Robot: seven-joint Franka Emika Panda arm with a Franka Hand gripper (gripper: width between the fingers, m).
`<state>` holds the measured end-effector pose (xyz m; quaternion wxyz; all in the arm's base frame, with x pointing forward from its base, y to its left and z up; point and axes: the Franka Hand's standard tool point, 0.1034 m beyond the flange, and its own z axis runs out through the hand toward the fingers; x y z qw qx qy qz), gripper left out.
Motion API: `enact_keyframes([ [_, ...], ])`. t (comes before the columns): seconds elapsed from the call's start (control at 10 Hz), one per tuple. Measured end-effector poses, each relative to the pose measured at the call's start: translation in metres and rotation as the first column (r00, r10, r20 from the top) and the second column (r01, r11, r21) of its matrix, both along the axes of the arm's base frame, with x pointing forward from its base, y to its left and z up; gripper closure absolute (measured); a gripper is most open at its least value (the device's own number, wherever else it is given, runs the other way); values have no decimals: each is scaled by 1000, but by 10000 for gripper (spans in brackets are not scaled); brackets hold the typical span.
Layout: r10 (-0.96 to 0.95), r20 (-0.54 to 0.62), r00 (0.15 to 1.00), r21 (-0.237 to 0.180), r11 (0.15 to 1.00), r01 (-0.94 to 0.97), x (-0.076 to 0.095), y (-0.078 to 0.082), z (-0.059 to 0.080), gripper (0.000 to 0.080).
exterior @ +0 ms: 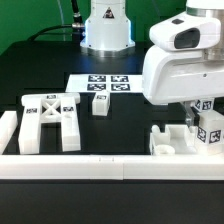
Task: Assemble chair
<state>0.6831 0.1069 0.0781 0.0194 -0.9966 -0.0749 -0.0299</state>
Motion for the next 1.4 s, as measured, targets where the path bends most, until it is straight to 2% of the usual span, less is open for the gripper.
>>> enact_keyframes([
  [0.1, -23, -1, 1000, 2, 1000, 23, 0, 0, 0, 510],
  [0.3, -60, -3, 998, 4, 998, 60, 0, 0, 0, 510],
  [0.4, -150, -5, 989, 13, 989, 150, 0, 1, 0, 510],
  [0.8, -516, -28, 856, 37, 855, 517, 0, 2, 0, 509],
  [1.1, -810, -65, 583, 43, 581, 813, -1, 4, -1, 509],
  [1.2, -891, -82, 447, 53, 444, 895, 0, 4, -1, 509],
  [1.4, -952, -107, 288, 49, 284, 958, 0, 3, -1, 508],
])
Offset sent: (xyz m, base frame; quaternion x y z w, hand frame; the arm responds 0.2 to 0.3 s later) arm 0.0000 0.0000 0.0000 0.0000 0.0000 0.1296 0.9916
